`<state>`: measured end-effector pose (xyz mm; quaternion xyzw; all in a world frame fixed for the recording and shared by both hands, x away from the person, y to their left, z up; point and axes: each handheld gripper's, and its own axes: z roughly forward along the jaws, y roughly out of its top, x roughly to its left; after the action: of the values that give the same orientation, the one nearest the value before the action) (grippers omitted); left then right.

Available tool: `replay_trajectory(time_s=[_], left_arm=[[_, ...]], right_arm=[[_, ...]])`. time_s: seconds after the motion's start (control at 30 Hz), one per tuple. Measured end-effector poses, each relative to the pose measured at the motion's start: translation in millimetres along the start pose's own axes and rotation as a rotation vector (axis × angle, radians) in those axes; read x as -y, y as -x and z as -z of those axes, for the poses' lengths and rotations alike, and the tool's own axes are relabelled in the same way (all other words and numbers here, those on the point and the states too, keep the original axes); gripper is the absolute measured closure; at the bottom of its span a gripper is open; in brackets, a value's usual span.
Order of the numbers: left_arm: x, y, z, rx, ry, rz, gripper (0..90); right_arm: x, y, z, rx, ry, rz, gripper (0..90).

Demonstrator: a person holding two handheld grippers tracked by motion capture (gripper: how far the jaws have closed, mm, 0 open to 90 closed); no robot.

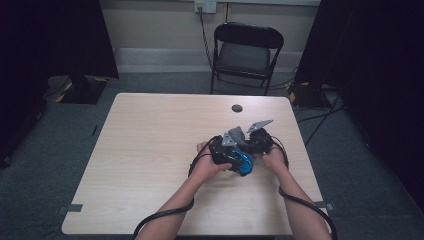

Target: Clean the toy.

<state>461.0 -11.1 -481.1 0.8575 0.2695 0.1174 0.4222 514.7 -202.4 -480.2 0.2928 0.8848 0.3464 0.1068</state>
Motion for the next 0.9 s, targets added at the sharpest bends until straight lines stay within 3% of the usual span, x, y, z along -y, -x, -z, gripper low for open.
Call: replay_trajectory(time_s=[0.3, 0.9], left_arm=[[-0.3, 0.5, 0.0, -0.004, -0.002, -0.001, 16.4], [-2.0, 3.1, -1.1, -0.015, -0.014, -0.008, 16.4]], right_arm=[[14.0, 0.5, 13.1, -0.001, 0.003, 0.008, 72.7], [46.4, -2.4, 40.2, 0.013, 0.026, -0.02, 72.2]])
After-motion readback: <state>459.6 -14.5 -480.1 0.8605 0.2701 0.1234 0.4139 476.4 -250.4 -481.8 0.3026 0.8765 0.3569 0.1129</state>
